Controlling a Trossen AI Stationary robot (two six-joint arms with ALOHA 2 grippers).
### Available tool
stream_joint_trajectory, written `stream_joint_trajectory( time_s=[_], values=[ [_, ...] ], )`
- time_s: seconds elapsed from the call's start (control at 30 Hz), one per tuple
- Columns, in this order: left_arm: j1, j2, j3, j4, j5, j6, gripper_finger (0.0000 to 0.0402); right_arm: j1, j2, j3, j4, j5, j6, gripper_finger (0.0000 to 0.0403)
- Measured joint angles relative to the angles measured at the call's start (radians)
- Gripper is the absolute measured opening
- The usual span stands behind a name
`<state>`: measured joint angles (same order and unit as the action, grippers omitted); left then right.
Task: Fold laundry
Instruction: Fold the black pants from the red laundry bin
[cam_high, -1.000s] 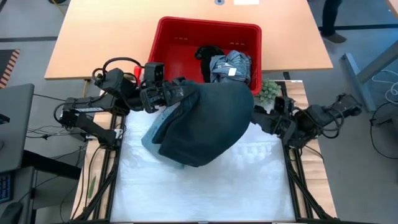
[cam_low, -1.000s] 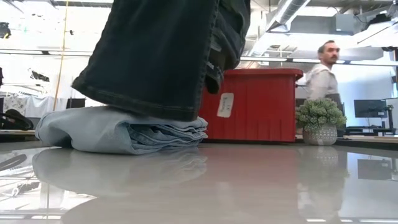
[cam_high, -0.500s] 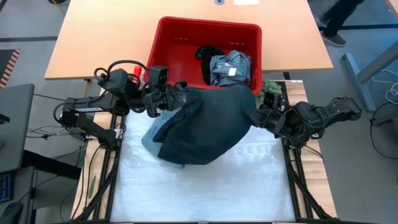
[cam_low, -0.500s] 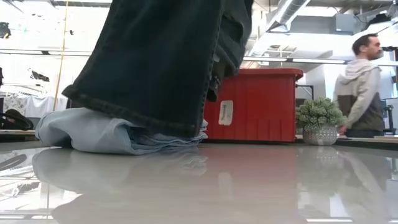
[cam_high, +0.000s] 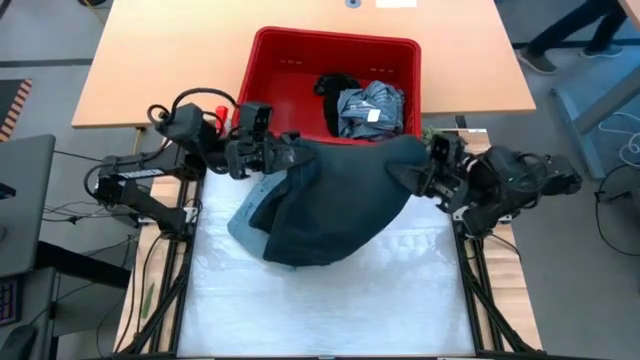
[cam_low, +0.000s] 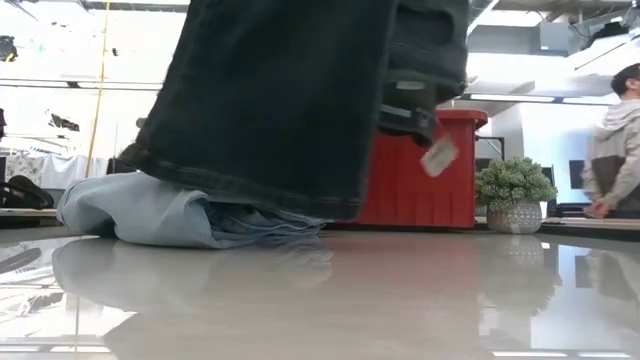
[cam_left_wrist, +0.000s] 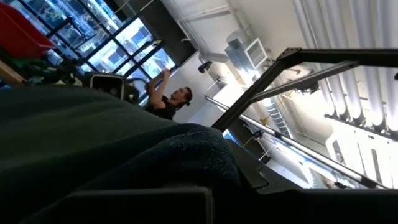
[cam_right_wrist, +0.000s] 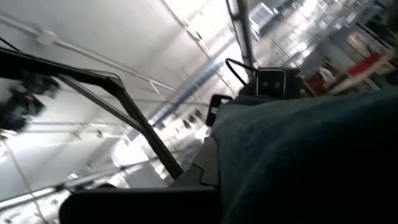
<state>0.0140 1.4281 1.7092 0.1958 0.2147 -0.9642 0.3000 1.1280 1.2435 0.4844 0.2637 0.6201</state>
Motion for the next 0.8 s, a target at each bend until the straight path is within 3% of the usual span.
stream_joint_trajectory(
  time_s=[0.17,0.4,0.53,0.7,0.8],
  values=[
    [0.048,-0.012,0.0,-0.043,0.0,-0.034,0.0,-0.049,-0.004,0.199,-0.386,0.001,0.031,0.0033],
    [0.093,0.001,-0.002,-0.063,-0.106,-0.05,0.0,-0.269,0.007,0.461,-0.92,-0.113,0.166,0.0031],
    [0.114,0.002,-0.002,-0.085,-0.11,-0.066,0.0,-0.357,0.02,0.525,-0.992,-0.234,0.209,0.0041],
    [0.122,0.007,-0.002,-0.111,-0.096,-0.107,0.0,-0.378,0.043,0.543,-1.102,-0.316,0.297,0.004],
    [0.123,0.015,-0.002,-0.055,-0.072,-0.111,0.0,-0.401,0.063,0.54,-0.987,-0.41,0.286,0.0035]
  ],
)
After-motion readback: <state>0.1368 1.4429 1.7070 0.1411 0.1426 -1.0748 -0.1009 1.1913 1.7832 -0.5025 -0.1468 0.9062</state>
